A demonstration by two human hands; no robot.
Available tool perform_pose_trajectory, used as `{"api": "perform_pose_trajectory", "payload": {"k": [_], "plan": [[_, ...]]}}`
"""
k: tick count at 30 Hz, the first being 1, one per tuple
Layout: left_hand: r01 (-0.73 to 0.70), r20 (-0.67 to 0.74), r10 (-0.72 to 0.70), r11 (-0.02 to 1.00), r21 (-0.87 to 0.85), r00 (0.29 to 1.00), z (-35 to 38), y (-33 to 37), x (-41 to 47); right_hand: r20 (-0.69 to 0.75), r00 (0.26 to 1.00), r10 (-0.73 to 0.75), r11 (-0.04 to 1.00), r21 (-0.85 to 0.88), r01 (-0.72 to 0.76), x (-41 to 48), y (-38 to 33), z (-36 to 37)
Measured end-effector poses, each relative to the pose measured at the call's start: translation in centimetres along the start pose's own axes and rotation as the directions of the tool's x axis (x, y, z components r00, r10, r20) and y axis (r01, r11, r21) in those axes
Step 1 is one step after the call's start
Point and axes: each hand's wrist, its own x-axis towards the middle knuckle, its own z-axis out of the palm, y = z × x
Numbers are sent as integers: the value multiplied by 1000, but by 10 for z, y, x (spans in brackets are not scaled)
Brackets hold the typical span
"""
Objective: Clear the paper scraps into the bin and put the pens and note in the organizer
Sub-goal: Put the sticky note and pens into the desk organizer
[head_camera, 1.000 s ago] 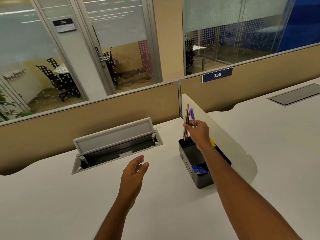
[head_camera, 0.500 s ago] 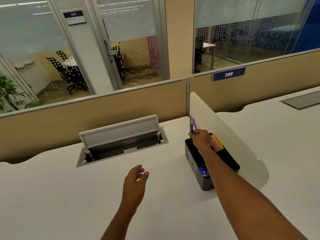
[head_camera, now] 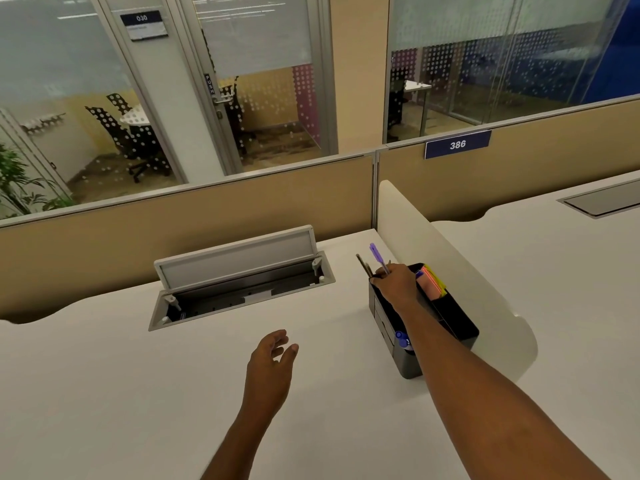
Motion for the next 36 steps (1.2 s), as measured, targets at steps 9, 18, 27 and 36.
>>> {"api": "perform_pose_trajectory", "payload": {"k": [9, 18, 27, 36], "plan": [[-11, -3, 11, 1000, 6, 1000, 2, 0, 0, -210, 977, 24, 914, 401, 63, 2, -21, -30], [-15, 7, 14, 1000, 13, 1000, 6, 5, -1, -248, 969, 0, 824, 549, 141, 20, -23, -60], [0, -5, 0, 1000, 27, 1000, 1, -1, 0, -242, 970, 40, 930, 363, 52, 19, -12, -53], [26, -28, -26, 999, 24, 999, -3, -5, 4, -236, 963, 129, 938, 345, -41, 15, -7, -45]]}}
